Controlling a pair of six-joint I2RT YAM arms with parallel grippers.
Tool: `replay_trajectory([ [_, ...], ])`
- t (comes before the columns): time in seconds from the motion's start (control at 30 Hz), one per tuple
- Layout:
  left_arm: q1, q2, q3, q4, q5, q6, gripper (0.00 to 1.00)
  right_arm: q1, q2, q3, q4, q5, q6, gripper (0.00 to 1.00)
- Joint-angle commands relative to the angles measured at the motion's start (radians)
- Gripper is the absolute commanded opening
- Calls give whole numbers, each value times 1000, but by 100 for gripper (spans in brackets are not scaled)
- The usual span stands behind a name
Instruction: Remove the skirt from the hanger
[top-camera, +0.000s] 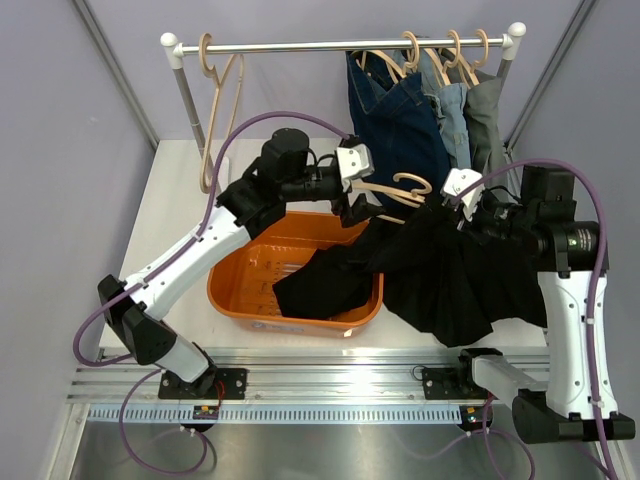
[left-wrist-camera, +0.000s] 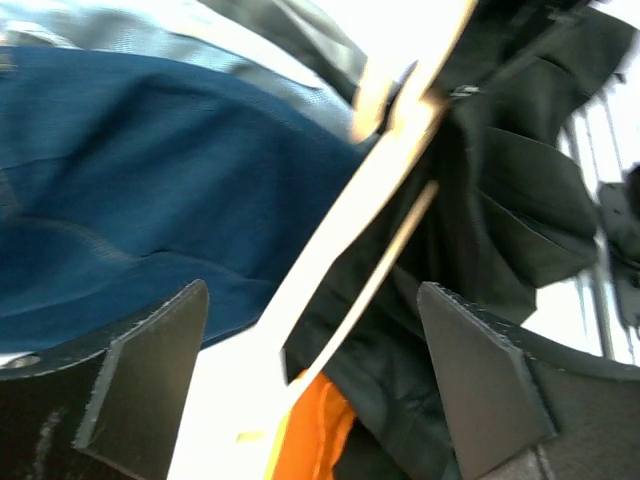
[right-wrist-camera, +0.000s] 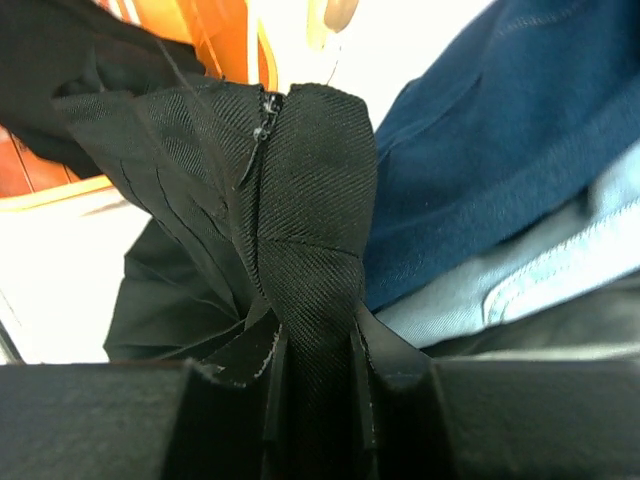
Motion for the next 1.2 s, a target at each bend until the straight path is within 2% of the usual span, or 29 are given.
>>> replay_trajectory([
  [0.0,-26,12,27,35,90,22,84,-7,22,79,-45,-75,-188,0],
  [0.03,-38,12,19,29,90,22,74,-5,24,83,-53,-80,-199,0],
  [0.1,-48,11,-7,23,90,23,65,-5,35,98,-61,-91,-231,0],
  [0.33,-49,6,-39,-17,47,74,59,-5,69,141,-120,-144,-296,0],
  [0.43,-51,6,-44,-26,35,103,41,-5,79,162,-134,-158,-303,0],
  [0.47,-49,6,-45,-26,28,106,27,-5,82,167,-140,-160,-309,0],
  [0.57,-51,8,-47,-28,-10,118,2,-5,84,173,-150,-161,-313,0],
  [0.7,-48,-2,-39,-40,-54,149,0,-5,78,149,-110,-129,-273,1],
  [0.83,-9,-40,-44,-46,-84,167,0,-20,73,139,-85,-86,-215,10],
  [1.07,115,-166,-110,-35,-64,158,0,-161,67,132,-96,-101,-201,33],
  [1.17,149,-212,-149,-35,-59,157,0,-221,65,126,-101,-120,-193,37],
])
